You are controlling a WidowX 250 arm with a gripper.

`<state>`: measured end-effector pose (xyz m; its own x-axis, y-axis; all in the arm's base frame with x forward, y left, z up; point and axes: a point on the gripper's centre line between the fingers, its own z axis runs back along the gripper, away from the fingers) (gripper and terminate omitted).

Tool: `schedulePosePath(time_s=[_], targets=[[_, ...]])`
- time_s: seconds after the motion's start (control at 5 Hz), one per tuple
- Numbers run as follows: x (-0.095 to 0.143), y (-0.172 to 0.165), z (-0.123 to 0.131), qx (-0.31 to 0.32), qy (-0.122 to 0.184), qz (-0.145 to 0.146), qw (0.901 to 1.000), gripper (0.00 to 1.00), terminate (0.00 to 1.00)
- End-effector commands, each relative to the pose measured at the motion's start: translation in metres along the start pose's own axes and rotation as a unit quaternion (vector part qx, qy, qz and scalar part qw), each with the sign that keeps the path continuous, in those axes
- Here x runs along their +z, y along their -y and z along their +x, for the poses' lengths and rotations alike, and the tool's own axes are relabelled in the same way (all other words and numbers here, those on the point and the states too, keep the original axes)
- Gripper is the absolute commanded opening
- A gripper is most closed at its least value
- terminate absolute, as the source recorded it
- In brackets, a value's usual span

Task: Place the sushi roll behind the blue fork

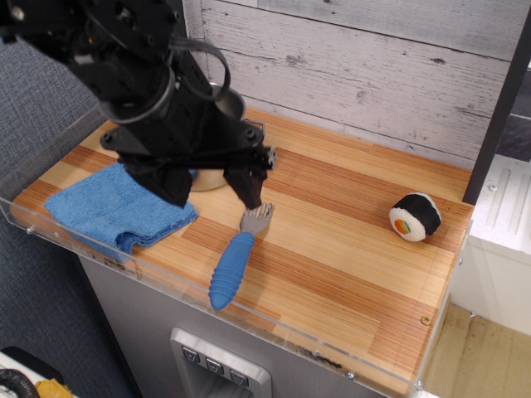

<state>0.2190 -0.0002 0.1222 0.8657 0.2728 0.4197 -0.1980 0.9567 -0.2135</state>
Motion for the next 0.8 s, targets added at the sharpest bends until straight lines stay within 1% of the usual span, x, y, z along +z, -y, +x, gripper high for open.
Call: schedulePosePath(time_s=[0.0, 0.2, 0.4, 0.6], targets=[[0.002, 0.082, 0.08, -0.053, 0.026, -0.036, 0.9976, 1.0, 0.0], [-0.007, 0.119, 0.101, -0.078, 0.02, -0.049, 0.9956, 1.0, 0.0], [-0.033, 0.143, 0.098, -0.101, -0.005, -0.029, 0.9944, 1.0, 0.0], [-0.06, 0.142, 0.085, -0.117, -0.039, -0.012, 0.9923, 1.0, 0.0]])
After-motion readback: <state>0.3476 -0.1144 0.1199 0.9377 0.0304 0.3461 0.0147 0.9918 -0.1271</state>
